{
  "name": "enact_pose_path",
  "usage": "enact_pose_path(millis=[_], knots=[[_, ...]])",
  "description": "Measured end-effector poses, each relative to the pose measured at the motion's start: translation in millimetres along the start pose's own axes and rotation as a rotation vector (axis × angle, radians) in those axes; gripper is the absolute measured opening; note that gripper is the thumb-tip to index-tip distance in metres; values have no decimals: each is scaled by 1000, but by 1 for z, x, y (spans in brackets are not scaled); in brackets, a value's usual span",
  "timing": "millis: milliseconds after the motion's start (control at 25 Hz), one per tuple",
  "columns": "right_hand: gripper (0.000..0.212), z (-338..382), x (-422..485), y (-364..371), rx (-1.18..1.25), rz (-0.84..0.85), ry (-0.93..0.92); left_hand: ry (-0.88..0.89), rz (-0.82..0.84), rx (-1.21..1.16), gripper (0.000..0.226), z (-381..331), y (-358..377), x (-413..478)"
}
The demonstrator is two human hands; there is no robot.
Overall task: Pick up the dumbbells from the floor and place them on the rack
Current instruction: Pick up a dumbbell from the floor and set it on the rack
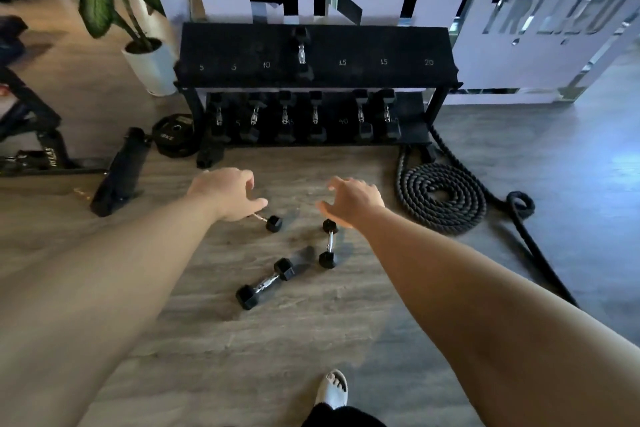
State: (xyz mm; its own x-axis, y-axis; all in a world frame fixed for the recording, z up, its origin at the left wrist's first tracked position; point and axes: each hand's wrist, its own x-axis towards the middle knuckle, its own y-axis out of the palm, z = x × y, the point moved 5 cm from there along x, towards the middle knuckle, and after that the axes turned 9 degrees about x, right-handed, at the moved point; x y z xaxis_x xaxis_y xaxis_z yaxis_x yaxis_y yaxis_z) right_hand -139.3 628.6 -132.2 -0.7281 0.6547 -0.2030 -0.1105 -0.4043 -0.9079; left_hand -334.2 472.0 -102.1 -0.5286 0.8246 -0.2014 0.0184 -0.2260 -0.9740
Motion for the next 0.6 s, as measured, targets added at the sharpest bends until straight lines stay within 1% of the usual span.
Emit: enact_pose_path(millis=[120,320,440,600], knots=[[55,5,41,-15,-4,-3,-67,-31,-27,-7,52,0,-19,23],[55,12,93,-21,8,7,-98,-81,-28,47,53,16,-31,59],[54,11,115,-19,18,15,-69,-73,-10,40,50,25,-29,81],[53,15,144,-14,21,16,-11,-20,21,16,52,40,-15,122]])
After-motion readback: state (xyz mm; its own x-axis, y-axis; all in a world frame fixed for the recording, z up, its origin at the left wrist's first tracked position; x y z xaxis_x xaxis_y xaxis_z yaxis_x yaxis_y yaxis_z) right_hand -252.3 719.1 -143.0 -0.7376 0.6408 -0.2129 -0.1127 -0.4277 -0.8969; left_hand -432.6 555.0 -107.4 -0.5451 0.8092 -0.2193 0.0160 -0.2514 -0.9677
